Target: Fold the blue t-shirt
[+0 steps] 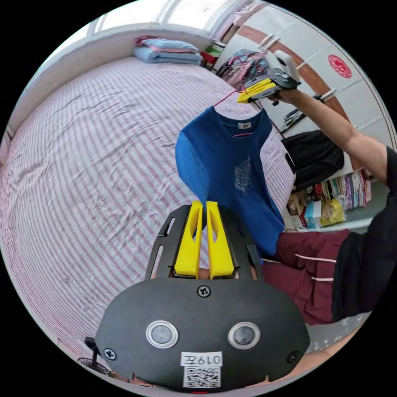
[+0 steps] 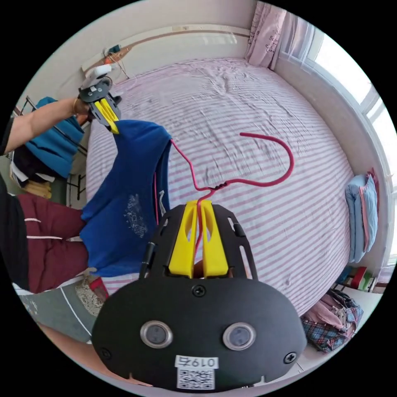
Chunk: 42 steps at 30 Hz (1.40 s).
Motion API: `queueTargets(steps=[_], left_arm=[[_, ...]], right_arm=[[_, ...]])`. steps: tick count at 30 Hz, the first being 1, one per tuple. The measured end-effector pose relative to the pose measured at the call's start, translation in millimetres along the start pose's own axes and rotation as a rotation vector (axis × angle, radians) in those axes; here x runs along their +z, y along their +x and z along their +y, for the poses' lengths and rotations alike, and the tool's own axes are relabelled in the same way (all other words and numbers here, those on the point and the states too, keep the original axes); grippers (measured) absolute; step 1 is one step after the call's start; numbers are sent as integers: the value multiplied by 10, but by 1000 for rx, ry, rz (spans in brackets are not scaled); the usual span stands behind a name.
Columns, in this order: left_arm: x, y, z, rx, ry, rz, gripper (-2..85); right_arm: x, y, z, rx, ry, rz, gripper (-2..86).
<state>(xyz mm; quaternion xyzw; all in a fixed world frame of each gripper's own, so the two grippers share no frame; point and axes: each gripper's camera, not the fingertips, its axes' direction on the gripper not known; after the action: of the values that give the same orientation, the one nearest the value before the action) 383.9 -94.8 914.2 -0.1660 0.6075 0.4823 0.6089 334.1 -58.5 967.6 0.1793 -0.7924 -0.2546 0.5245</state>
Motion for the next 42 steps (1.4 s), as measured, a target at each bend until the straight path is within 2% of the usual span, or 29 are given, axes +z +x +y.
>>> queueTargets(steps=[3,6,11,17,20,22,23,25,27,28,31,35,42], left_arm=[[540,-444,-272,-116,-14,-81,11],[902,-695,-503,-121,-27,-148,12],[1187,-981,-703,-134,23,-177,18],[1628,-1457,-748,-289,-41,-79,48],[1591,-1626,-571,-412,20,-86,100],[1448,-1627,-482,-469,119,-118,105],[1398,-1583,-496,-467,162,-132,102],[1269,-1305,-683,-420,357,-190,67],[1381,-1052,-961,-314,409,-233,36],[1561,-926,-1155,-259,387,-278,27],[2089,-926,-1397,-275,264,-284,13],[2368,-1010,-1274,-398,212,-303,7],[2644,-948,-1251,-412,106,-363,4]], right_arm=[[689,140,-221,20,-55,112,-8],[1072,383,-343,95,-45,176,-7],[1346,752,-503,135,-9,257,-5],[1905,760,-818,9,-87,262,-2],[2123,681,-815,48,-80,297,1],[2211,611,-769,67,-74,321,2],[2257,550,-735,78,-70,347,2],[2323,446,-694,88,-69,387,2],[2390,317,-657,99,-59,423,2],[2408,283,-652,95,-60,436,2],[2467,210,-633,94,-69,451,2],[2472,181,-557,125,-44,465,1],[2584,18,-303,132,-98,517,-9]])
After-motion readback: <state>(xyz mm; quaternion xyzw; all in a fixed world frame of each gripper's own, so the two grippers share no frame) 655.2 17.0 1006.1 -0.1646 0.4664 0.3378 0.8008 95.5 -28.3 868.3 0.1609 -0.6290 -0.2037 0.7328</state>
